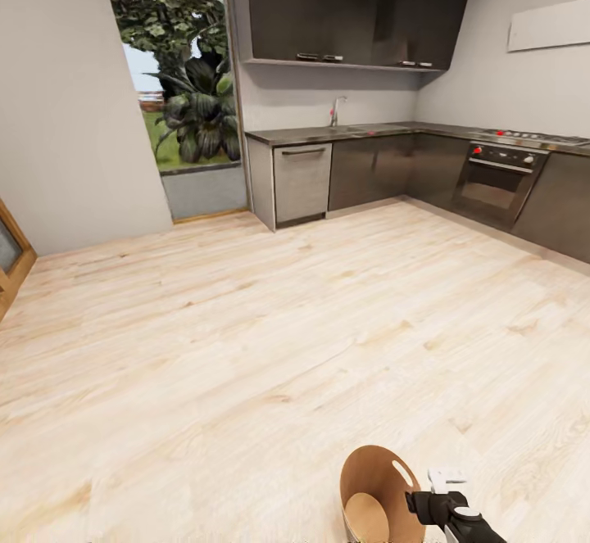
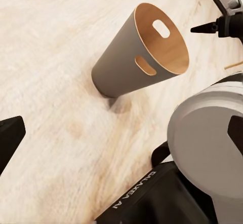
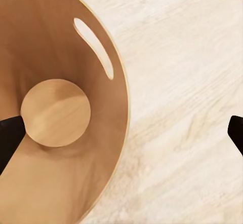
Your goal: Put the three can of soda from the living room inside the tash can in the kitchen.
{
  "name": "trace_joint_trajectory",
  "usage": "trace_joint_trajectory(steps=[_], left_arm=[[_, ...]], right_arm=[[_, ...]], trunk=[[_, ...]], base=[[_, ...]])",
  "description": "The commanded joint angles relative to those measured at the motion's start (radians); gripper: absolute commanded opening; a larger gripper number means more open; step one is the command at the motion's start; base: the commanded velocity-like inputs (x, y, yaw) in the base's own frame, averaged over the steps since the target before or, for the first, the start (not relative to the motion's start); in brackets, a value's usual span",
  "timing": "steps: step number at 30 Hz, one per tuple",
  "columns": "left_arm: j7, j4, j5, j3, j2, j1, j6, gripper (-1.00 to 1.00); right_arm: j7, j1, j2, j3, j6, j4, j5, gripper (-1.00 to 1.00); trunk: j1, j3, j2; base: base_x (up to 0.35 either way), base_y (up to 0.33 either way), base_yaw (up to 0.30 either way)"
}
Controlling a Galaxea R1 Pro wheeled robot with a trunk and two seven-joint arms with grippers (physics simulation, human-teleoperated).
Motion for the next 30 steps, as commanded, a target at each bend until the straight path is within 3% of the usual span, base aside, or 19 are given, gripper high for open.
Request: trace_joint_trajectory(steps=[1,13,30], left_arm=[[0.0,0.0,0.0,0.0,0.0,0.0,0.0,1.0],[0.0,0.0,0.0,0.0,0.0,0.0,0.0,1.0],[0.0,0.0,0.0,0.0,0.0,0.0,0.0,1.0]], right_arm=[[0.0,0.0,0.0,0.0,0.0,0.0,0.0,1.0],[0.0,0.0,0.0,0.0,-0.001,0.0,0.0,1.0],[0.0,0.0,0.0,0.001,-0.001,0.0,0.0,1.0]], trunk=[[0.004,-0.005,-0.007],[0.05,-0.062,-0.091],[0.05,-0.083,-0.091]], base=[[0.0,0.0,0.0],[0.0,0.0,0.0],[0.0,0.0,0.0]])
